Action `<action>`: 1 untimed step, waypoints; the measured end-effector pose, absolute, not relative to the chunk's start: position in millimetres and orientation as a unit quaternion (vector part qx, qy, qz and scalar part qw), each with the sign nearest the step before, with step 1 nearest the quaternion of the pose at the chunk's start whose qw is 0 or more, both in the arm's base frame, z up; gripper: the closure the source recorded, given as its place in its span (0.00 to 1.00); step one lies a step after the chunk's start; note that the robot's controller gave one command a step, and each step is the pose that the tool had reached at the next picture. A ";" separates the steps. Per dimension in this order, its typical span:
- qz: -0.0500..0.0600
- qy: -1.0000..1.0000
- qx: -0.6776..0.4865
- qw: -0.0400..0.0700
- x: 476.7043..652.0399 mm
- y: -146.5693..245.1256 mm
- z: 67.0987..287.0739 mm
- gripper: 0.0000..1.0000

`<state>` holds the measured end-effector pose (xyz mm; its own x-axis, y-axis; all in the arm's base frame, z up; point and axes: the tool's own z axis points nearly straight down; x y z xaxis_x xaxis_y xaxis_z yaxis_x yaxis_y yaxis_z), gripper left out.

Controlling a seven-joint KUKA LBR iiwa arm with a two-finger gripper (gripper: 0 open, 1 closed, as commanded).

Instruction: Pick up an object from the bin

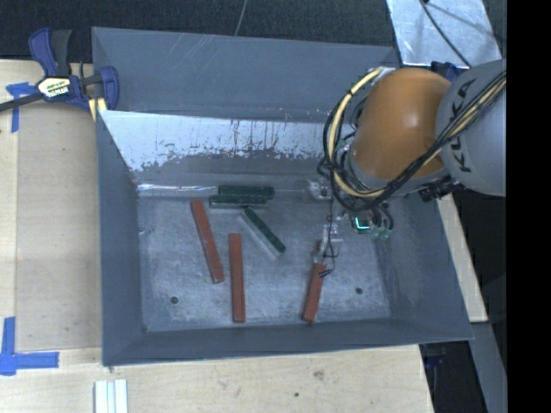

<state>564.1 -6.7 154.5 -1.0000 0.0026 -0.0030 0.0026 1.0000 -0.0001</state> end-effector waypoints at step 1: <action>0.000 1.000 0.001 0.002 564.4 -6.8 154.8 0.00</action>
Offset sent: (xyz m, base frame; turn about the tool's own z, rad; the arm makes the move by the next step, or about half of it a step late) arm -0.0305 -0.0237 -0.0842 0.2099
